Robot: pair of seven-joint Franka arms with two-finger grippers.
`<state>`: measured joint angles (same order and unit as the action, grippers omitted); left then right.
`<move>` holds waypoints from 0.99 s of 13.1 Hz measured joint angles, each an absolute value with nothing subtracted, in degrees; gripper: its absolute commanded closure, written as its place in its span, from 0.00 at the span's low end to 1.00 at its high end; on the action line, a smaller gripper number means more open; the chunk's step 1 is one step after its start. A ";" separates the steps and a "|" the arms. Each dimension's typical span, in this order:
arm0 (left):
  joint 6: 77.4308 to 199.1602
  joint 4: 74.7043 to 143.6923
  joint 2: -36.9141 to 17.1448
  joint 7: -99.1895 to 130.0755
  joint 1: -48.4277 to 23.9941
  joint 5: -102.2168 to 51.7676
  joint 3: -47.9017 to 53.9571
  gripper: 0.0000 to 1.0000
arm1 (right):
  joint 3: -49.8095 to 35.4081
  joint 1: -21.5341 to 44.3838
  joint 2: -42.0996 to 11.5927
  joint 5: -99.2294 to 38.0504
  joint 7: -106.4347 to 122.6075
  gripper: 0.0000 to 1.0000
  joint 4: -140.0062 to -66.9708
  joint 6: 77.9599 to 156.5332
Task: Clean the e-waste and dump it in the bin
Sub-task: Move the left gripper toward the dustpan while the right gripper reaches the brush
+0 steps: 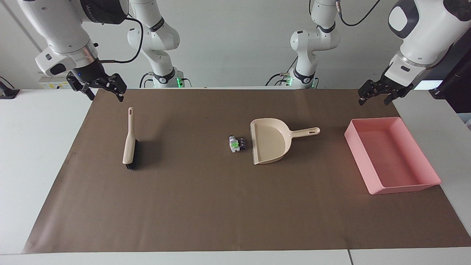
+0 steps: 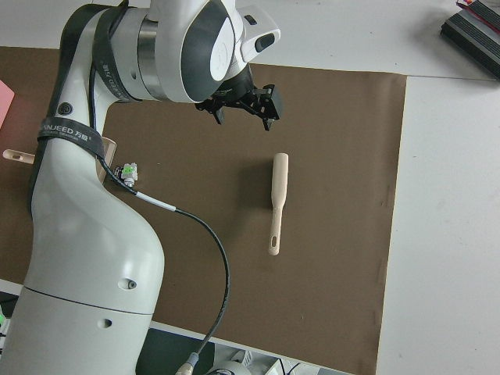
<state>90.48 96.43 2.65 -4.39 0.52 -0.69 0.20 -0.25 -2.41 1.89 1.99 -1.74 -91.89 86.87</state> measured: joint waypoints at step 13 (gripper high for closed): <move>90.42 96.42 2.65 -4.18 0.45 -0.69 0.51 0.01 | 0.14 -4.85 6.15 2.00 4.22 0.00 -105.99 98.36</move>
